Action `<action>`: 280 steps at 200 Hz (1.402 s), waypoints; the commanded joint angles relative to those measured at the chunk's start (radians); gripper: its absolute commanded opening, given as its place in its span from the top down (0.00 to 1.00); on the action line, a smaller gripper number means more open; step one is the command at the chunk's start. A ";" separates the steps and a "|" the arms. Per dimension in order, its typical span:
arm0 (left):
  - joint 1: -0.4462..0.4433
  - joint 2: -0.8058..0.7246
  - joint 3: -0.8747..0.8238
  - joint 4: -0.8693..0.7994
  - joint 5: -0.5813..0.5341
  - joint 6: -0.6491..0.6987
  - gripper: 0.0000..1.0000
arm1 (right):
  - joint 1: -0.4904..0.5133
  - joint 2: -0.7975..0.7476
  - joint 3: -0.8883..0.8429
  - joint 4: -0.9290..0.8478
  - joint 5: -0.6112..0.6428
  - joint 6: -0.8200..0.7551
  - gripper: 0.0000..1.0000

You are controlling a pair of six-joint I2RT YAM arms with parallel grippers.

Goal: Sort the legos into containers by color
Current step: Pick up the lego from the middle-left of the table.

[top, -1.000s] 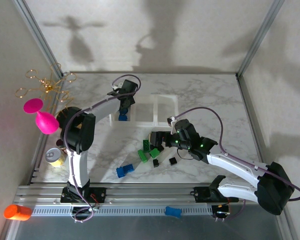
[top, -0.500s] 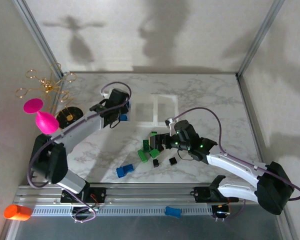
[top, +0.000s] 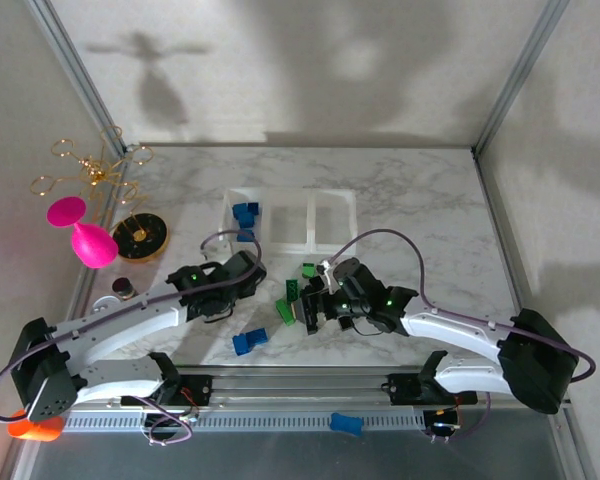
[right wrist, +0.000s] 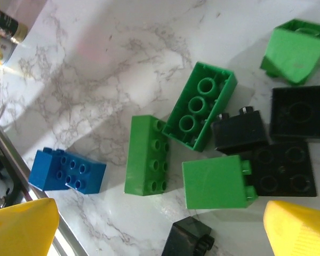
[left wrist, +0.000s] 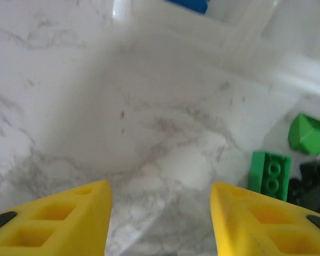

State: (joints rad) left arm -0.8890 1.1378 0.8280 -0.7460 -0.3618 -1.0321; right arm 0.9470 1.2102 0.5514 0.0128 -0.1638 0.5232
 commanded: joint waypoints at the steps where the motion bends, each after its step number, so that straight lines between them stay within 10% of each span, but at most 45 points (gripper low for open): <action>1: -0.078 -0.036 -0.041 -0.128 0.008 -0.177 0.46 | 0.035 0.015 -0.033 0.084 -0.032 -0.016 0.01; 96: -0.375 -0.020 -0.204 -0.105 0.117 -0.514 0.41 | 0.043 0.030 -0.024 0.055 0.031 0.006 0.01; 280: -0.392 0.084 -0.270 0.015 0.113 -0.489 0.64 | 0.043 -0.018 -0.027 0.026 0.067 0.021 0.01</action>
State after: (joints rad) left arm -1.2751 1.2068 0.5728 -0.7078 -0.2546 -1.4475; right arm 0.9798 1.2133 0.5285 0.0551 -0.1234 0.5358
